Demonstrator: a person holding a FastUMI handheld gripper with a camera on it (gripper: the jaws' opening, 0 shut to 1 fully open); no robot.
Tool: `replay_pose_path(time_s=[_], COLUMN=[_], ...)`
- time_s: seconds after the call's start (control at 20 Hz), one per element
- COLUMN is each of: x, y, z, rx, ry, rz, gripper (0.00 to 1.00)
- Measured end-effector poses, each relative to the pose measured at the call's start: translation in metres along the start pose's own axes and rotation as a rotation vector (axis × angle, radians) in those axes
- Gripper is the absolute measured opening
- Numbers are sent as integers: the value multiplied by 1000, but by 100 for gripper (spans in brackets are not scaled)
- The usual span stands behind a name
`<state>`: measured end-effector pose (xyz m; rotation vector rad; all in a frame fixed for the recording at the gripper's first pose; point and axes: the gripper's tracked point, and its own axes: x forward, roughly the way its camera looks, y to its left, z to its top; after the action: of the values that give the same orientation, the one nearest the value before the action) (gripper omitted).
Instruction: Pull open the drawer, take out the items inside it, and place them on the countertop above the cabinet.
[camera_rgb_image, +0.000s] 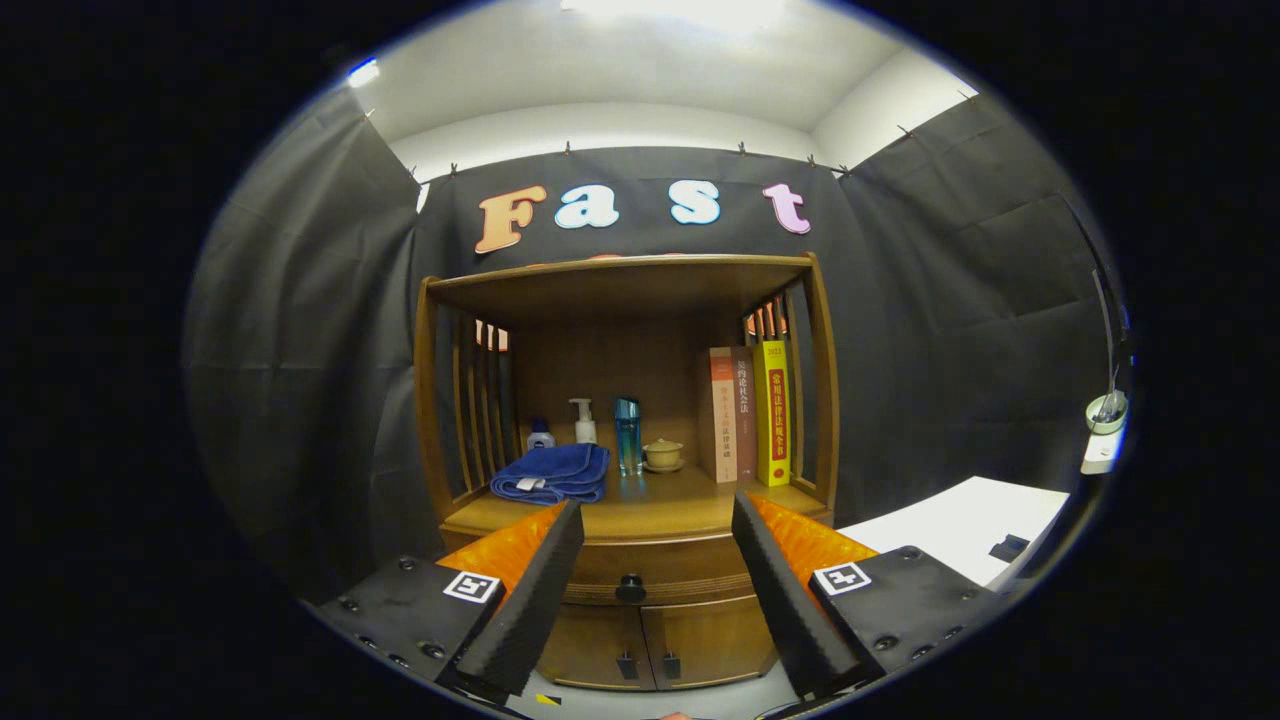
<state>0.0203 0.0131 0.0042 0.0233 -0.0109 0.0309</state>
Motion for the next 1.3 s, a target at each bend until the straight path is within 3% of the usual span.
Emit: replay_pose_path(time_s=[0.25, 0.4, 0.55, 0.75, 1.15, 1.3], x=[29, 35, 37, 45, 86, 88], y=[2, 9, 4, 1, -22, -7], z=[-15, -26, -59, -94, -76, -75], rx=[30, 40, -7, 22, -9, -25], ry=[42, 58, 110, 174, 63, 36], rz=[7, 55, 67, 76, 17, 40], gripper=[98, 98, 98, 98, 98, 98])
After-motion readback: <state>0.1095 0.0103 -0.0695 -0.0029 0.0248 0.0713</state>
